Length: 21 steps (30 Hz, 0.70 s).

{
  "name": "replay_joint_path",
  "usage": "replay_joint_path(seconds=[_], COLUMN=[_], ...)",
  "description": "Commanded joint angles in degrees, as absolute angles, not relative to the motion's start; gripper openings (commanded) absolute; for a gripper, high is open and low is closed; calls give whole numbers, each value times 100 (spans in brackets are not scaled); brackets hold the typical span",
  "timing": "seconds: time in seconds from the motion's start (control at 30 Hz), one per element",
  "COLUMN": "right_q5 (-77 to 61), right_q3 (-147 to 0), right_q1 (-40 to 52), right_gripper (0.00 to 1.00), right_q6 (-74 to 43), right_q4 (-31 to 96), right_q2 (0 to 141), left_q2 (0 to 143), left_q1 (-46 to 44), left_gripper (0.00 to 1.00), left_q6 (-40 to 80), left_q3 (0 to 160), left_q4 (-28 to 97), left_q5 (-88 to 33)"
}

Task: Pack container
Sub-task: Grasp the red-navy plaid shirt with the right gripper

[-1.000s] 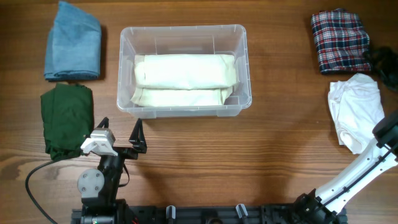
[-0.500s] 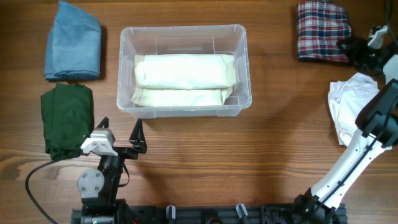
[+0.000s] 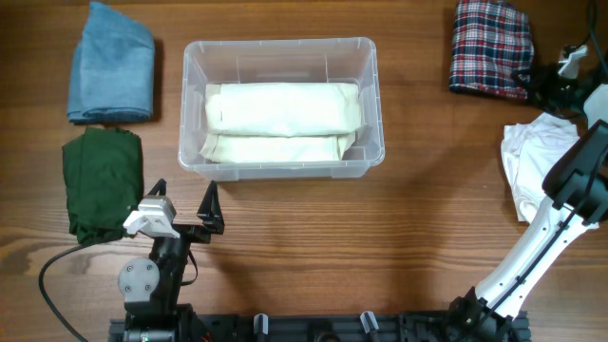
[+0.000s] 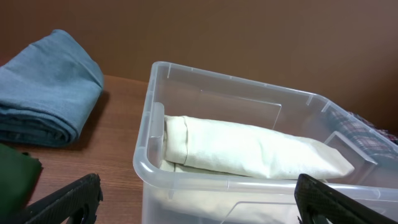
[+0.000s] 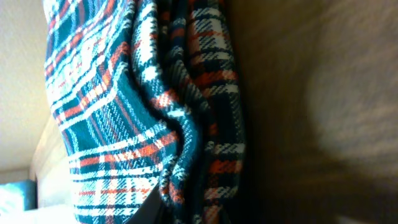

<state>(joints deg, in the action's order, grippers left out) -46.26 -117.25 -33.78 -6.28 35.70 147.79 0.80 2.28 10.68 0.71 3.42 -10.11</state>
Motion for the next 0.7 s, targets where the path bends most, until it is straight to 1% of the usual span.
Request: replay_joint_path(seconds=[0.0,0.2,0.4,0.67], right_q5=[-4053,-3629,-3293,-3192], right_q3=[-11480,-11480,-11480,-11480], right_q1=[-3295,-3144,-2665,-1551], right_gripper=[4,4,4,4], right_q6=[-270,38,296,631], right_q4=[3997,4689,5343,6114], right_q2=[14293,12954,11697,10578], left_q2=[54,54,54,54], left_q1=[259,259,259,259], left_gripper=[100,100,100,100], left_q6=[1094,1096,1096,1096], left_q3=[34,34,34,34], left_q4=[346,346,346,346], left_q5=[-956,-956,-956,-956])
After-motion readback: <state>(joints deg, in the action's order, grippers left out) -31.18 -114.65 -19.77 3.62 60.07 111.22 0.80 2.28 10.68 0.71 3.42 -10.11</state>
